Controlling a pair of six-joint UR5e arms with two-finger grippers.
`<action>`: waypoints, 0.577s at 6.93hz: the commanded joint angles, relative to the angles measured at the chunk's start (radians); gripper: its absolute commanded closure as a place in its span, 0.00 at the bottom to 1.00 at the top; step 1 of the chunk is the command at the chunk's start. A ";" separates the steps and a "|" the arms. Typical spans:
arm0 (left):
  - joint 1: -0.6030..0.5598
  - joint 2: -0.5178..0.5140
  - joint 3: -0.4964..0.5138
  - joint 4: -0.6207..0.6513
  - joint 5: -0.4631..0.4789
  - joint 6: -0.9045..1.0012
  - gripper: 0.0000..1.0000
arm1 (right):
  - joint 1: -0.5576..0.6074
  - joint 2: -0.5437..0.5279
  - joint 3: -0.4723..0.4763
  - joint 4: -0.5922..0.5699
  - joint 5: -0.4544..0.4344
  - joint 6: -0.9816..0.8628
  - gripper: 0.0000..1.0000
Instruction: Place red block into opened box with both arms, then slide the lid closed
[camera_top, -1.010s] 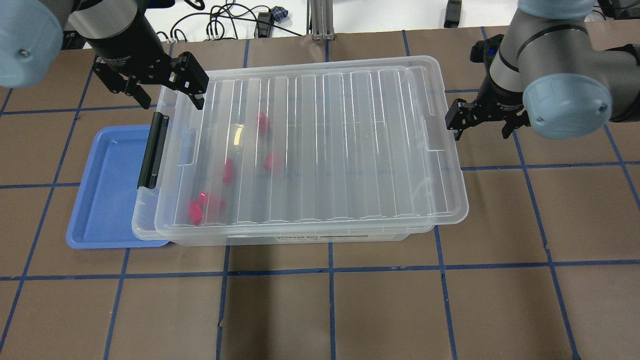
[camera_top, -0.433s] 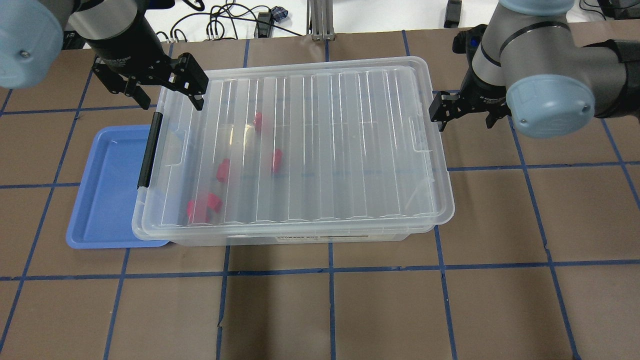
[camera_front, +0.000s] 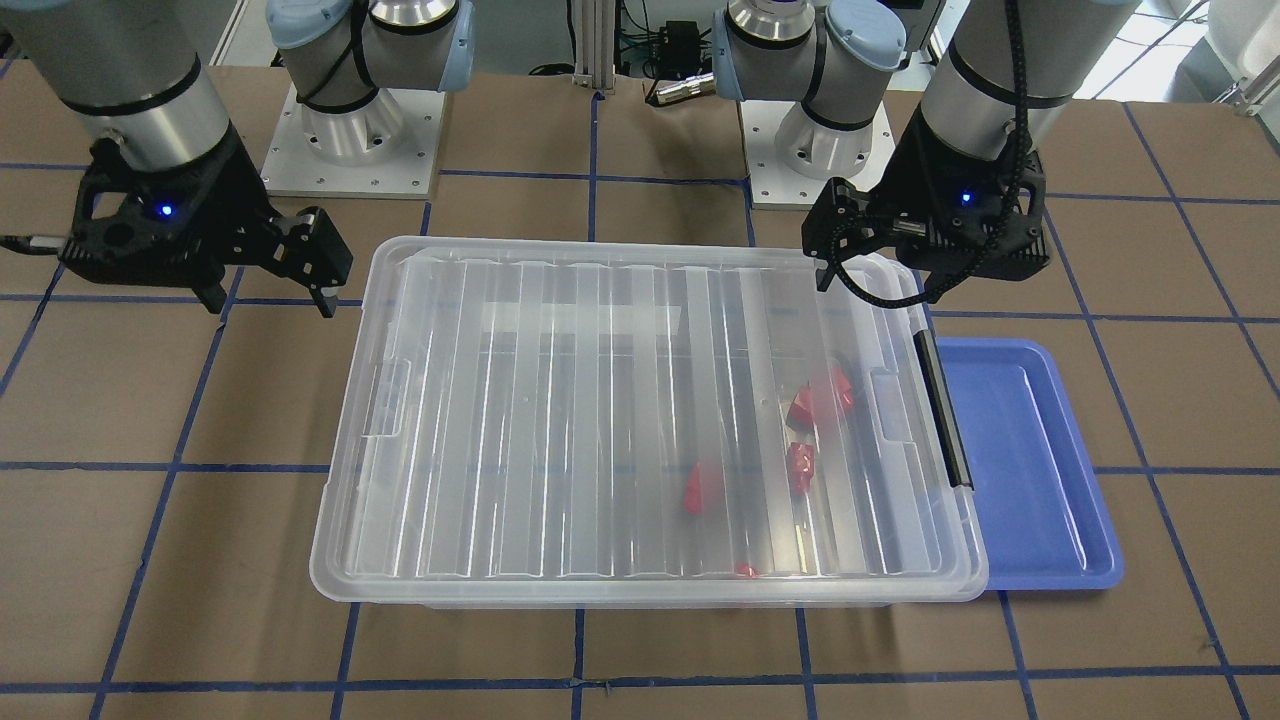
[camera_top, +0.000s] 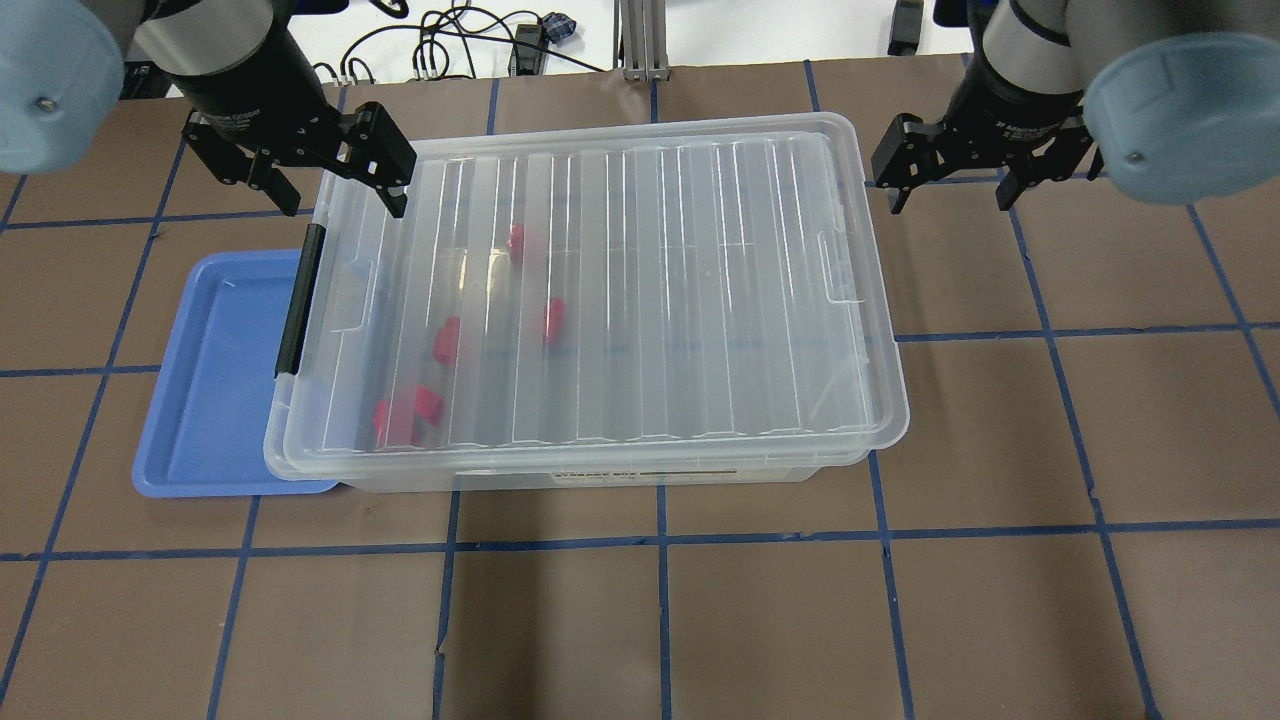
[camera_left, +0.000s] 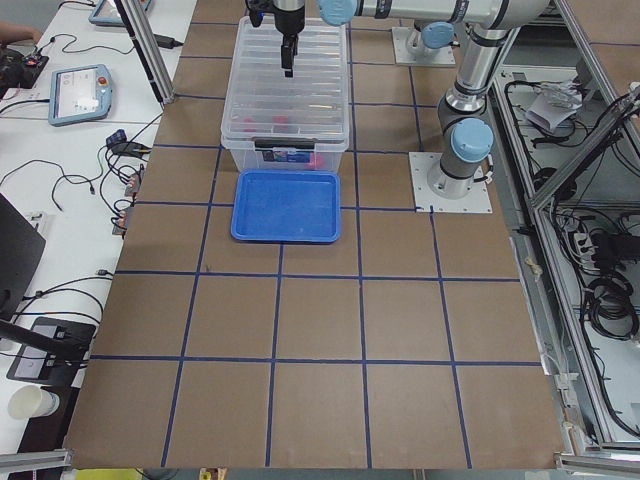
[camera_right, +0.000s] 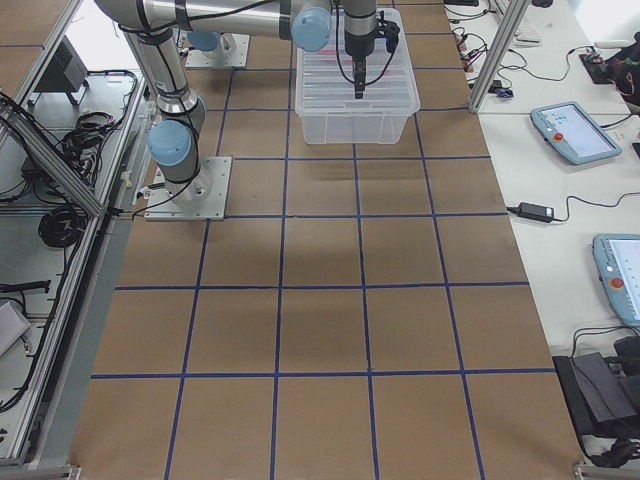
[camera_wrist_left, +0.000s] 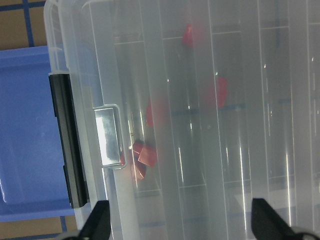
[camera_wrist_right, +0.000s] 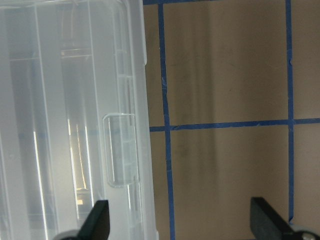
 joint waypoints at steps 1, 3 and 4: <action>0.000 0.008 -0.007 0.000 0.000 0.001 0.00 | 0.003 -0.017 -0.037 0.112 -0.002 0.020 0.00; 0.000 0.003 0.000 0.000 0.005 -0.001 0.00 | 0.003 -0.011 -0.038 0.103 0.001 0.020 0.00; -0.002 0.003 0.000 0.000 0.009 -0.001 0.00 | 0.003 -0.011 -0.038 0.103 0.001 0.020 0.00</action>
